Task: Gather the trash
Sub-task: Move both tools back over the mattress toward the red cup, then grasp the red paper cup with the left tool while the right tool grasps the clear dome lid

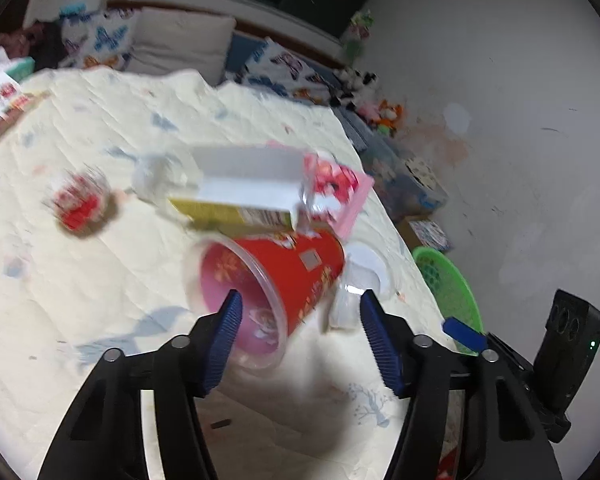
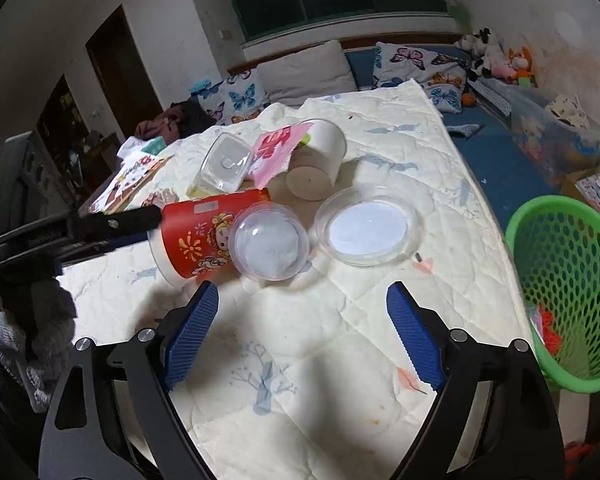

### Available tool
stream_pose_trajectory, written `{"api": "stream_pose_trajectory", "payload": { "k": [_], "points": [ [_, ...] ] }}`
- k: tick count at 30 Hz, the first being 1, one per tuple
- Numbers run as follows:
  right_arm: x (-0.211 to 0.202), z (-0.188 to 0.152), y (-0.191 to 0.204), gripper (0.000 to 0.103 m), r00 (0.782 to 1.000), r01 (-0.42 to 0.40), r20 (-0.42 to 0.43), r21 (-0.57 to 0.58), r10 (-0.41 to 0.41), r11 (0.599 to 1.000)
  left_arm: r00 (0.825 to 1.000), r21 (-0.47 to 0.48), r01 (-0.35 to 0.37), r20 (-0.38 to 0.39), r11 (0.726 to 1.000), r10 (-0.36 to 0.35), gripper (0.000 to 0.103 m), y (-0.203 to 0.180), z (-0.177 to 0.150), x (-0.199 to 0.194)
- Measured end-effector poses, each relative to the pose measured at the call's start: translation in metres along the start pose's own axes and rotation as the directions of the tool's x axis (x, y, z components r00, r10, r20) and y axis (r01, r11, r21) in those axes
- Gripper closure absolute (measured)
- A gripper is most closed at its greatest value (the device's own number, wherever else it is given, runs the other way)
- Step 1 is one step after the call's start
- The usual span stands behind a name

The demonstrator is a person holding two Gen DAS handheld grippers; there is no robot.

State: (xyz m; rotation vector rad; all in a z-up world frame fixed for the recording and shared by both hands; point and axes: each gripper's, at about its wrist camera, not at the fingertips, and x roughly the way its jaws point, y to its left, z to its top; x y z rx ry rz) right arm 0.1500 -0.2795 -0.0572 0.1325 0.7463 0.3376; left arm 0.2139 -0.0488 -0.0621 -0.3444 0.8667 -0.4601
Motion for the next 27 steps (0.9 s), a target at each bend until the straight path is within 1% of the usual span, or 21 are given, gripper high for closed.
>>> {"api": "stream_pose_trajectory", "payload": {
  "k": [1,2,4,6,7,8,9,11,13,14,16,17,19,21,23,25,27],
  "points": [
    [0.002,0.001,0.001,0.018,1.000,-0.006,-0.005,0.002,0.006,1.000,1.000,0.002,-0.003,-0.011,1.000,0.003,0.047,0.000,-0.001,0.005],
    [0.003,0.001,0.000,0.018,1.000,-0.010,-0.009,0.004,0.010,1.000,1.000,0.004,0.003,-0.024,1.000,-0.003,0.051,0.001,-0.002,0.011],
    [0.005,0.001,0.001,0.018,1.000,-0.007,-0.014,0.000,0.007,1.000,0.999,0.000,0.016,-0.038,1.000,-0.016,0.052,0.004,-0.002,0.019],
    [0.009,0.002,0.001,0.018,1.000,-0.016,-0.026,0.001,0.016,1.000,0.999,-0.005,0.014,-0.049,1.000,-0.014,0.057,0.006,-0.001,0.028],
    [0.011,0.003,0.002,0.018,0.999,-0.019,-0.032,-0.003,0.018,1.000,0.998,-0.008,0.016,-0.053,1.000,-0.017,0.060,0.007,-0.001,0.029],
    [0.013,0.002,0.003,0.018,0.999,-0.020,-0.035,-0.009,0.019,1.000,0.998,-0.013,0.019,-0.058,1.000,-0.020,0.068,0.008,-0.001,0.033],
    [0.014,0.002,0.004,0.018,0.999,-0.015,-0.035,-0.016,0.014,1.000,0.998,-0.018,0.027,-0.062,0.999,-0.028,0.070,0.011,-0.001,0.035],
    [0.019,0.004,0.006,0.018,0.999,-0.032,-0.041,-0.021,0.031,0.999,0.996,-0.027,0.062,-0.056,0.998,-0.064,0.080,0.011,-0.001,0.034],
    [0.024,0.006,0.007,0.018,0.998,-0.038,-0.040,-0.014,0.038,0.999,0.997,-0.003,0.060,-0.044,0.998,-0.060,0.085,0.008,-0.003,0.029],
    [0.027,0.006,0.007,0.018,0.998,-0.040,-0.043,-0.014,0.039,0.999,0.997,0.012,0.061,-0.043,0.998,-0.060,0.090,0.006,-0.004,0.027],
    [0.030,0.007,0.008,0.018,0.998,-0.046,-0.044,-0.015,0.046,0.999,0.997,0.035,0.068,-0.042,0.997,-0.066,0.095,0.001,-0.006,0.022],
    [0.033,0.007,0.009,0.018,0.997,-0.062,-0.052,-0.014,0.061,0.998,0.998,0.052,0.061,-0.038,0.997,-0.059,0.097,-0.002,-0.007,0.018],
    [0.034,0.008,0.011,0.018,0.997,-0.062,-0.052,-0.020,0.061,0.998,0.998,0.071,0.050,-0.034,0.996,-0.048,0.098,-0.003,-0.009,0.012],
    [0.035,0.011,0.013,0.018,0.996,-0.080,-0.049,-0.018,0.079,0.997,0.999,0.062,0.040,-0.036,0.997,-0.037,0.098,0.000,-0.012,0.005],
    [0.037,0.014,0.014,0.018,0.996,-0.078,-0.047,-0.016,0.077,0.997,0.999,0.046,0.042,-0.034,0.998,-0.041,0.098,0.005,-0.014,-0.002],
    [0.041,0.018,0.016,0.018,0.995,-0.083,-0.051,-0.017,0.082,0.996,1.000,0.044,0.013,-0.026,0.999,-0.012,0.098,0.009,-0.018,-0.010],
    [0.046,0.020,0.018,0.019,0.994,-0.091,-0.062,-0.017,0.090,0.996,1.000,0.032,0.008,-0.019,0.999,-0.007,0.098,0.016,-0.020,-0.019]
  ]
}}
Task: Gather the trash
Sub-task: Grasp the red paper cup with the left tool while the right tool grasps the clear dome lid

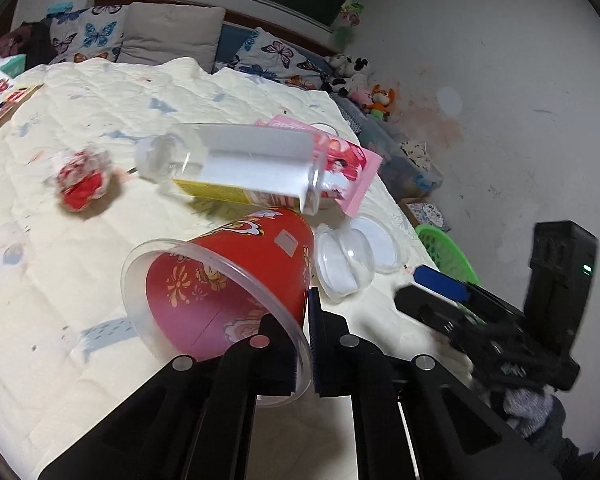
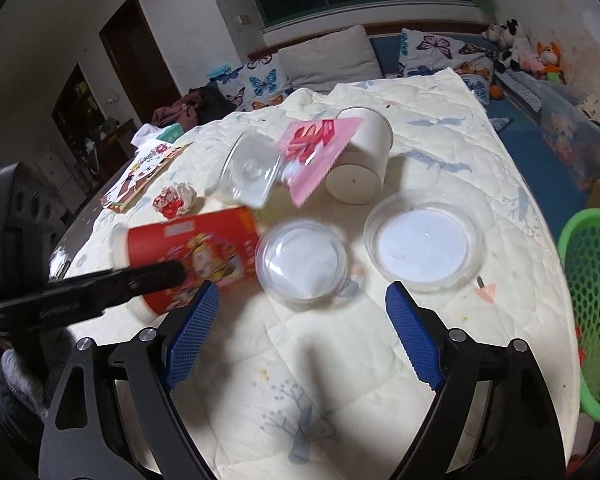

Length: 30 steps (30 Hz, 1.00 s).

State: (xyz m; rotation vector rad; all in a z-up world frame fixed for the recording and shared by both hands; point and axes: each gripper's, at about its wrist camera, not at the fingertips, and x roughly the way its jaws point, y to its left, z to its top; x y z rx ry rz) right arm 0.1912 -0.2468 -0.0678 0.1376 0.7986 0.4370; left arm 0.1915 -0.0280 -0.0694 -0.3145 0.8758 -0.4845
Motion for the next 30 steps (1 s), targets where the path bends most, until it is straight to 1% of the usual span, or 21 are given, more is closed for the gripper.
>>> {"api": "stream_pose_trajectory", "payload": {
  "k": [1,4,6,7,8,10,12,13,15,17,19,21,23,24,26,30],
  "points": [
    [0.002,0.001,0.002,0.022,1.000,0.000,-0.001,0.000,0.000,1.000,1.000,-0.002,-0.016,0.004,1.000,0.016,0.098,0.002,-0.002,-0.004],
    [0.010,0.002,0.005,0.023,1.000,-0.008,-0.014,-0.005,0.007,1.000,1.000,-0.019,-0.019,0.015,1.000,0.019,0.098,0.010,-0.004,-0.014],
    [0.019,0.001,0.008,0.024,1.000,-0.006,-0.030,-0.005,0.006,1.000,0.999,-0.020,-0.044,0.030,0.999,0.045,0.098,0.014,-0.006,-0.020],
    [0.022,0.001,0.009,0.028,0.999,-0.012,-0.037,-0.004,0.012,1.000,0.999,-0.030,-0.039,0.031,0.999,0.040,0.098,0.017,-0.006,-0.022],
    [0.026,0.002,0.010,0.028,0.999,-0.009,-0.039,-0.006,0.009,1.000,0.999,-0.039,-0.027,0.030,0.999,0.029,0.098,0.019,-0.007,-0.024],
    [0.034,0.003,0.014,0.029,0.998,-0.011,-0.055,-0.016,0.011,1.000,0.998,-0.038,-0.044,0.032,0.998,0.045,0.098,0.021,-0.007,-0.025],
    [0.039,0.005,0.018,0.030,0.998,-0.005,-0.058,-0.026,0.003,1.000,0.999,-0.047,-0.041,0.032,0.998,0.043,0.098,0.024,-0.007,-0.026],
    [0.041,0.006,0.021,0.030,0.998,0.001,-0.059,-0.046,-0.004,0.999,0.998,-0.052,-0.040,0.036,0.998,0.042,0.098,0.025,-0.007,-0.027],
    [0.045,0.008,0.025,0.030,0.997,0.046,-0.053,-0.073,-0.050,0.996,0.998,-0.053,-0.043,0.042,0.998,0.045,0.098,0.027,-0.007,-0.028],
    [0.051,0.009,0.026,0.031,0.996,0.068,-0.056,-0.094,-0.074,0.993,0.998,-0.058,-0.047,0.045,0.997,0.050,0.098,0.028,-0.008,-0.029],
    [0.060,0.008,0.026,0.031,0.992,0.095,-0.070,-0.119,-0.103,0.988,0.997,-0.061,-0.052,0.049,0.997,0.055,0.098,0.030,-0.009,-0.032],
    [0.065,0.006,0.021,0.032,0.993,0.079,-0.085,-0.096,-0.087,0.992,0.997,-0.067,-0.044,0.059,0.997,0.048,0.098,0.032,-0.008,-0.035],
    [0.067,0.006,0.018,0.032,0.991,0.095,-0.082,-0.084,-0.102,0.992,0.996,-0.067,-0.052,0.062,0.996,0.056,0.098,0.032,-0.007,-0.036],
    [0.070,0.006,0.016,0.032,0.992,0.081,-0.093,-0.071,-0.088,0.994,0.997,-0.066,-0.051,0.061,0.997,0.055,0.098,0.033,-0.007,-0.035],
    [0.071,0.008,0.014,0.034,0.991,0.098,-0.084,-0.068,-0.104,0.993,0.997,-0.071,-0.055,0.057,0.996,0.059,0.098,0.033,-0.007,-0.034],
    [0.073,0.012,0.012,0.038,0.990,0.099,-0.093,-0.062,-0.104,0.993,0.997,-0.077,-0.049,0.055,0.996,0.054,0.098,0.033,-0.007,-0.034]
  ]
}}
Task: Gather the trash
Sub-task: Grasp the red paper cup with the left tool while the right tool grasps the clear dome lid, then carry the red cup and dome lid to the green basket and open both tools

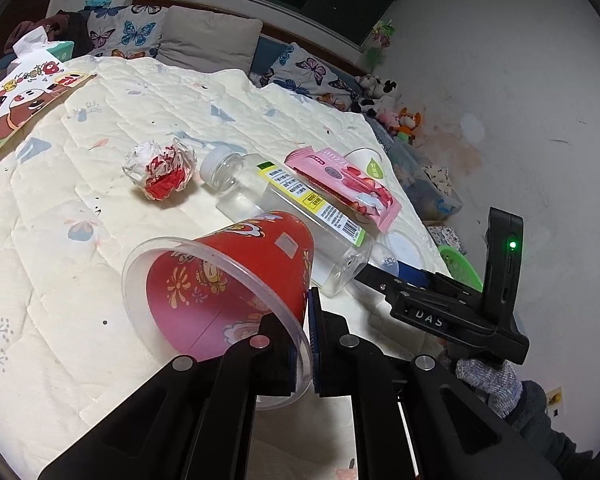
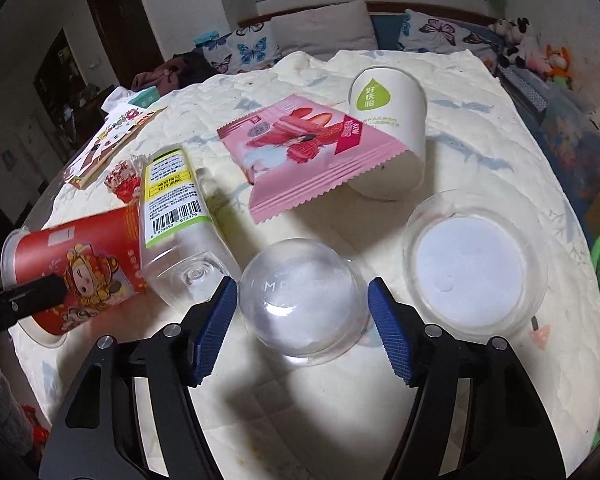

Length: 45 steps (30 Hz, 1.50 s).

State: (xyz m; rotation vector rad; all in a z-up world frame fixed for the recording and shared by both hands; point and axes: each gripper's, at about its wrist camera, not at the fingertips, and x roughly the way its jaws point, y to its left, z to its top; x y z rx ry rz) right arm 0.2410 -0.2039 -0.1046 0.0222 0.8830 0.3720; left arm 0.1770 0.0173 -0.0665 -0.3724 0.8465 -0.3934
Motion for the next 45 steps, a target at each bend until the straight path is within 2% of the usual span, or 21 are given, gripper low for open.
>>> {"api": "stream_pose_trajectory", "payload": {
  "k": [11,18,22,26,30,36,40,45],
  "points": [
    [-0.014,-0.007,0.006,0.039,1.000,0.008,0.018,-0.024,-0.008,1.000,1.000,0.012,-0.002,0.029,1.000,0.001,0.098,-0.002,0.001,-0.011],
    [-0.048,-0.017,0.002,0.039,0.997,0.015,0.074,-0.012,-0.014,1.000,0.998,0.028,0.014,0.058,1.000,-0.015,0.098,-0.012,0.001,-0.030],
    [-0.078,-0.024,-0.013,0.039,0.994,0.006,0.110,0.031,-0.009,0.999,0.996,0.064,0.056,0.059,0.996,-0.060,0.098,-0.029,0.005,-0.036],
    [-0.106,-0.035,-0.045,0.039,0.986,0.081,0.138,0.074,-0.090,0.994,0.993,0.109,0.107,0.032,0.988,-0.111,0.098,-0.056,0.011,-0.025],
    [-0.128,-0.048,-0.096,0.039,0.972,0.172,0.135,0.161,-0.194,0.972,0.983,0.143,0.185,-0.018,0.972,-0.184,0.098,-0.091,0.018,-0.001],
    [-0.155,-0.077,-0.188,0.039,0.931,0.312,0.088,0.312,-0.354,0.897,0.961,0.197,0.271,-0.117,0.942,-0.252,0.098,-0.148,0.027,0.047],
    [-0.161,-0.101,-0.243,0.039,0.914,0.358,0.035,0.404,-0.405,0.842,0.947,0.233,0.307,-0.177,0.923,-0.270,0.098,-0.186,0.028,0.080],
    [-0.166,-0.123,-0.280,0.039,0.907,0.367,0.012,0.470,-0.421,0.803,0.933,0.292,0.329,-0.245,0.898,-0.262,0.098,-0.232,0.022,0.116]
  ]
}}
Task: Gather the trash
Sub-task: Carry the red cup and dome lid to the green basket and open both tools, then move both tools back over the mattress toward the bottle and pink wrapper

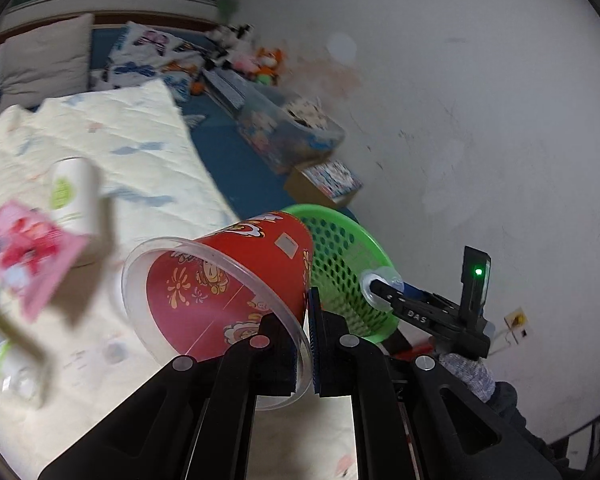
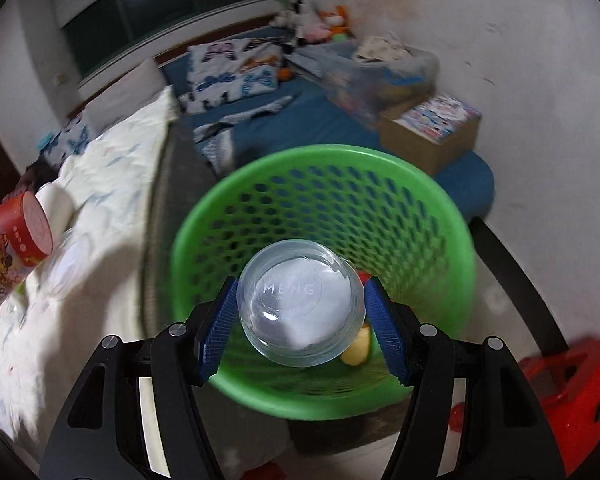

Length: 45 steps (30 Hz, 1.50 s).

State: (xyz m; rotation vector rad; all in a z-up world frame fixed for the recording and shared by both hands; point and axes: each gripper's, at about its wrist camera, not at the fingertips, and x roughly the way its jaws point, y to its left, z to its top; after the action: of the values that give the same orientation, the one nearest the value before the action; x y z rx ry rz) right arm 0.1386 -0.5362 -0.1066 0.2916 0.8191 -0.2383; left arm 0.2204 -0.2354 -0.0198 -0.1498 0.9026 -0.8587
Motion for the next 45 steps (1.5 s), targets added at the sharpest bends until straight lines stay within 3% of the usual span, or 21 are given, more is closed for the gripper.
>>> {"api": "stream_pose_trajectory", "payload": {
  "k": [8,18,23,26,27,28,29,36,45],
  "points": [
    [-0.003,-0.001,-0.023,0.034,1.000,0.012,0.015,0.034,-0.013,0.999,0.995,0.067,0.025,-0.099,0.997,-0.018,0.098,-0.036,0.018,0.066],
    [-0.043,-0.007,-0.037,0.029,0.996,0.031,0.087,0.057,-0.036,0.998,0.976,0.111,0.024,-0.219,0.994,0.000,0.097,-0.066,0.031,0.141],
    [-0.057,-0.011,-0.042,0.029,0.992,0.026,0.122,0.062,-0.034,0.998,0.969,0.151,-0.001,-0.243,0.989,0.038,0.093,-0.081,0.036,0.163],
    [-0.059,-0.013,-0.045,0.029,0.992,0.018,0.126,0.072,-0.027,0.997,0.966,0.148,0.001,-0.256,0.989,0.037,0.084,-0.084,0.038,0.169],
    [-0.059,-0.014,-0.045,0.029,0.992,0.020,0.125,0.073,-0.030,0.997,0.966,0.148,-0.003,-0.257,0.989,0.041,0.080,-0.084,0.037,0.169],
    [-0.059,-0.015,-0.044,0.029,0.991,0.022,0.127,0.072,-0.031,0.997,0.964,0.143,-0.003,-0.261,0.990,0.041,0.067,-0.084,0.037,0.169],
    [-0.060,-0.015,-0.043,0.029,0.992,0.017,0.126,0.071,-0.026,0.997,0.965,0.140,0.002,-0.261,0.990,0.034,0.061,-0.083,0.036,0.169],
    [-0.066,-0.017,-0.028,0.029,0.992,-0.009,0.130,0.048,0.003,0.999,0.973,0.135,-0.010,-0.226,0.991,0.040,0.057,-0.073,0.029,0.143],
    [-0.064,-0.012,0.028,0.027,0.988,-0.099,0.116,-0.043,0.103,0.994,0.988,0.087,-0.115,-0.096,0.990,0.124,0.051,-0.030,0.017,0.057]
  ]
}}
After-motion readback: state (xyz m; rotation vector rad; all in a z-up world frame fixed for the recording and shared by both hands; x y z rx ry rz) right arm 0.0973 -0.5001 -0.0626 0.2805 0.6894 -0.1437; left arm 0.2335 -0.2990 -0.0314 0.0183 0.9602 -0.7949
